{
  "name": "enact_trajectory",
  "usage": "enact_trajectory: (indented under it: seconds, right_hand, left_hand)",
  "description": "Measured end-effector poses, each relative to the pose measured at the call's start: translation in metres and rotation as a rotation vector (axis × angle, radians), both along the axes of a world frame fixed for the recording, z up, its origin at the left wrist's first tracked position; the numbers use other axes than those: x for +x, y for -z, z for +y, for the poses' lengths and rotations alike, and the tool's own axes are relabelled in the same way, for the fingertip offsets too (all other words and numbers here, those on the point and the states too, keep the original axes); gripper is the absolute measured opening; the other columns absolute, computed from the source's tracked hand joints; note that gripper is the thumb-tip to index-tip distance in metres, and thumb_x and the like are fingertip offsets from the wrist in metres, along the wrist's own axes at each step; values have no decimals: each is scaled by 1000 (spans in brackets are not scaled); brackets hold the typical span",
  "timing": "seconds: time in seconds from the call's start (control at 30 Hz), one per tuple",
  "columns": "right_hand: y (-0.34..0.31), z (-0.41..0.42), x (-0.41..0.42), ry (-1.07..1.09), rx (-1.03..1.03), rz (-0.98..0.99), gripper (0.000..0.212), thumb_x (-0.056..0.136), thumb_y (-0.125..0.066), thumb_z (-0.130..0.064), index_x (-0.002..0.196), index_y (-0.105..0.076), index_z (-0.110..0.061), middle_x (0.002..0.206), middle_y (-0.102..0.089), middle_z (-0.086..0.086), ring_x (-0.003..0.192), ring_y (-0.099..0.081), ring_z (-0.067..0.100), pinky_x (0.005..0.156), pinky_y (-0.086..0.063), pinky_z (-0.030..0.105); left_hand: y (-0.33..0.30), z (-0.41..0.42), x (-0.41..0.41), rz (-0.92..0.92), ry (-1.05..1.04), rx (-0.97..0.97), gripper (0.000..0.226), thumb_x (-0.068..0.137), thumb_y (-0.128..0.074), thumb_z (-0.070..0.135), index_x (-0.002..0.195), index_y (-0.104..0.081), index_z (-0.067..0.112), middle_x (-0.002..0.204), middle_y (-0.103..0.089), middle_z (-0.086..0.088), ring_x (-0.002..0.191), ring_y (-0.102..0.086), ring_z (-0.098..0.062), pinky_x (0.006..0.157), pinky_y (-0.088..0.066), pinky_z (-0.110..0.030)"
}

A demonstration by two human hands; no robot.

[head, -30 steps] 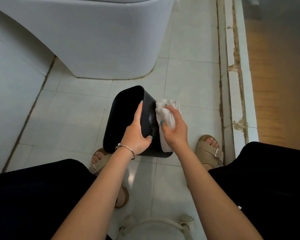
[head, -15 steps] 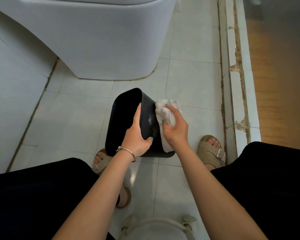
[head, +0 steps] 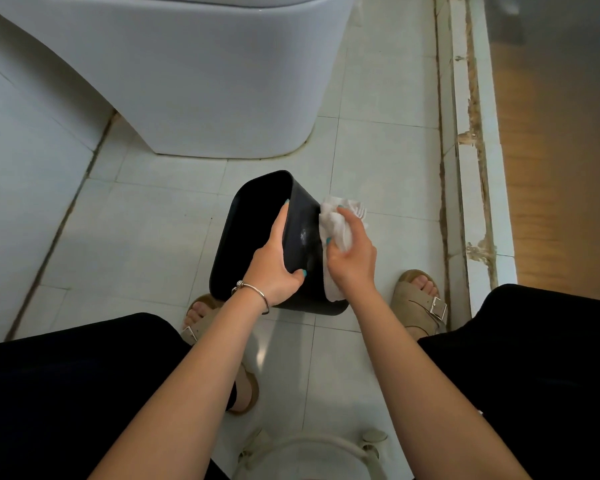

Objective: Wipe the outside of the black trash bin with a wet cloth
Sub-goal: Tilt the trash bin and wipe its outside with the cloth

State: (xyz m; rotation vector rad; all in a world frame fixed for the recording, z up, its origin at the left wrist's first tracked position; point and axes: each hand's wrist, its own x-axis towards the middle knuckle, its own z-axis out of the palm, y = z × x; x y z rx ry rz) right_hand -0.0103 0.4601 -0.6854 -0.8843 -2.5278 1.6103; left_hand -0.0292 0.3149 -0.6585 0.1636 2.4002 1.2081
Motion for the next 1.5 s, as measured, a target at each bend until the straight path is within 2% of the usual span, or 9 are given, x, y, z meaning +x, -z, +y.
enact_trajectory:
  seconds: [0.13,0.33,0.5,0.8,0.97,1.1,1.2,1.33,1.5]
  right_hand:
    - [-4,-9,11,-110,-10,70,55,89,-56,-9,135,-50,-38,114,-57,-10,96,-51,7,76,-35,1]
    - [-3,-3,2,-10,-8,8,56,90,-53,-10,138,-47,-39,121,-61,-2,104,-56,17,85,-39,19]
    - [-10,-11,10,-142,-28,69,57,87,-56,-9,137,-50,-36,113,-56,-13,100,-54,9,77,-34,3]
    - [-20,-14,4,-130,12,33,59,87,-54,-11,138,-46,-40,108,-63,0,95,-59,20,86,-49,30]
    - [-14,-4,3,-121,-1,57,56,87,-54,-9,136,-49,-36,114,-60,-6,106,-59,20,87,-44,23]
    - [-11,-3,5,-46,18,36,56,88,-53,-10,136,-48,-38,118,-62,-2,104,-58,21,85,-43,24]
    - [-15,-12,6,-72,-11,68,59,86,-54,-8,134,-50,-40,115,-62,-5,101,-59,16,85,-47,23]
    - [-16,-9,7,-138,-25,142,58,85,-57,-4,135,-54,-33,117,-58,-15,104,-55,4,82,-38,1]
    - [3,10,13,-64,12,-8,57,89,-53,-6,137,-49,-37,128,-60,2,114,-57,24,86,-40,20]
  left_hand:
    - [0,-2,-1,1,-12,9,112,76,-70,5,150,4,42,122,-56,3,91,-63,-14,78,-53,-27]
    - [-2,4,3,4,-8,-11,111,77,-69,6,150,6,43,115,-60,-1,89,-63,-19,81,-54,-35]
    - [0,-2,1,-8,-30,33,111,76,-70,4,151,4,40,122,-52,7,96,-60,-15,83,-52,-29]
    - [0,7,7,-1,-50,28,110,77,-70,4,152,5,37,127,-51,4,98,-54,-10,83,-47,-24]
    - [-1,3,9,6,-58,41,108,78,-69,4,152,3,36,118,-46,12,96,-53,-8,81,-46,-23]
    - [-2,12,9,22,-20,-5,110,77,-68,5,150,5,40,115,-61,-4,90,-64,-21,80,-55,-37]
    - [-3,12,8,6,-47,-2,109,78,-69,5,151,4,37,115,-60,-2,95,-62,-22,81,-51,-29]
    - [-4,9,8,5,-50,11,108,78,-69,5,152,3,36,105,-49,9,88,-57,-13,78,-50,-27]
    - [0,8,9,23,-50,-1,110,76,-70,5,151,3,40,120,-52,4,93,-60,-19,84,-55,-36]
